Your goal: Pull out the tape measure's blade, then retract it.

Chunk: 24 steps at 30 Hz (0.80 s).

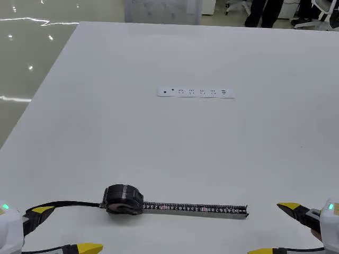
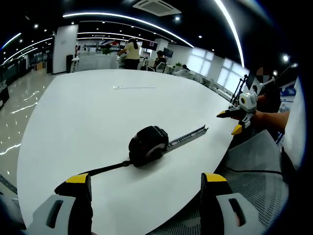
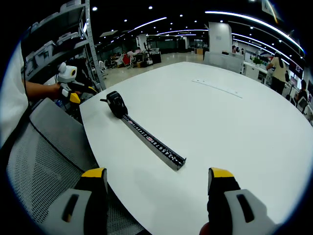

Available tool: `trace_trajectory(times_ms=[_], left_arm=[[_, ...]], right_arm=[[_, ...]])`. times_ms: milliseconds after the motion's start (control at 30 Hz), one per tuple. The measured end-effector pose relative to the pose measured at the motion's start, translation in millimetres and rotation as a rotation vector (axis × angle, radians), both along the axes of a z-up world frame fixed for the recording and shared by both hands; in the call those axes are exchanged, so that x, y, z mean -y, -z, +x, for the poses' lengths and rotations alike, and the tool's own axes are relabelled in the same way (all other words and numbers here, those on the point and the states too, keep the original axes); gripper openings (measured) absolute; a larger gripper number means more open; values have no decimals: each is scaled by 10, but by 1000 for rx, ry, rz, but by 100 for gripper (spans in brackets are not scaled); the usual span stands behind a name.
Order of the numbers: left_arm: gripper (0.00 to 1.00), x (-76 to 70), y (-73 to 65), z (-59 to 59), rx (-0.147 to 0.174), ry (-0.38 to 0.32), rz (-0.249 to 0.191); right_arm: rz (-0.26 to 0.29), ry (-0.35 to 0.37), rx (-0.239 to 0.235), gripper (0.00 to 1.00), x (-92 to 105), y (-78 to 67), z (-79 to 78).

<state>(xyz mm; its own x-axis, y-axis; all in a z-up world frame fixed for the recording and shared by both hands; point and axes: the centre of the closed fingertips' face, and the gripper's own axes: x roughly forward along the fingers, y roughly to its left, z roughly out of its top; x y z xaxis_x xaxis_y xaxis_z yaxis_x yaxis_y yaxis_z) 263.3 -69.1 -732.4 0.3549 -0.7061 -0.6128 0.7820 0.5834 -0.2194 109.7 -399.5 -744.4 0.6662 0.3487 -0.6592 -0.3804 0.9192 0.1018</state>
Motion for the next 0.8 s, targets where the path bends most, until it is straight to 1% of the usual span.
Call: trace_trajectory(times_ms=[200,333,400,567,633,700,767,800], left_arm=[[89,16,-4,3,-4,-5,-4],[89,28,9,0,-6,-11,4],[89,42,7,-2,-13,-16,2],[89,113,-37,16,-11,-24,-1],[89,159,-55,16,-17,-27,-9],[88,199,-84,32,-3,-35,-14],[88,239,-71,31,-13,-40,-14],[88,254,-75,32,-10,-43,-16]], right_arm=[[0,-6,1,85,-12,1,16],[-1,-7,1,85,-16,13,22],[-4,-8,7,84,-20,9,32],[1,-7,9,82,-40,9,42],[2,-7,10,82,-34,20,42],[5,-3,12,82,-29,11,48],[6,-2,13,82,-23,14,49],[6,-3,13,82,-22,11,47]])
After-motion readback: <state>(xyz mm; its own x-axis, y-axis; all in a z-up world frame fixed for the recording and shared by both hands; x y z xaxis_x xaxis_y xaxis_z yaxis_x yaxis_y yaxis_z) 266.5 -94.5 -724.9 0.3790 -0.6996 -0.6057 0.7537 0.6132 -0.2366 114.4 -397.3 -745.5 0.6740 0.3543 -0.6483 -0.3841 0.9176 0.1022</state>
